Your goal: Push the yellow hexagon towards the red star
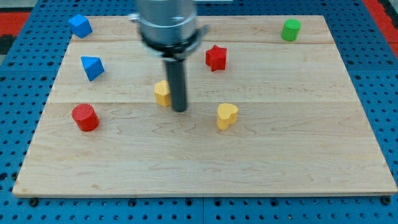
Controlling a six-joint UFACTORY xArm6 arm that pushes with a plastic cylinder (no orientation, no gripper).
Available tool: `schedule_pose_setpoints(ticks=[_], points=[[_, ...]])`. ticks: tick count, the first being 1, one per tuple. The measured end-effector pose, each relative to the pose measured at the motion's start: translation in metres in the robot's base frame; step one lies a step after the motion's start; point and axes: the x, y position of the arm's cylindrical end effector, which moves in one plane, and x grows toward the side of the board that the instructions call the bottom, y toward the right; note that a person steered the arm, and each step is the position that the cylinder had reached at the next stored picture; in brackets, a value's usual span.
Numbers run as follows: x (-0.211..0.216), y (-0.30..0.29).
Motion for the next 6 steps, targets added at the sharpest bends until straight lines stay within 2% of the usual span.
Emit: schedule_pose_setpoints(ticks=[1,3,4,5,6], points=[[-0.001,0.012],[0.034,-0.09],[0.016,-0.094],[-0.01,-0.062],[-0.021,0.014]])
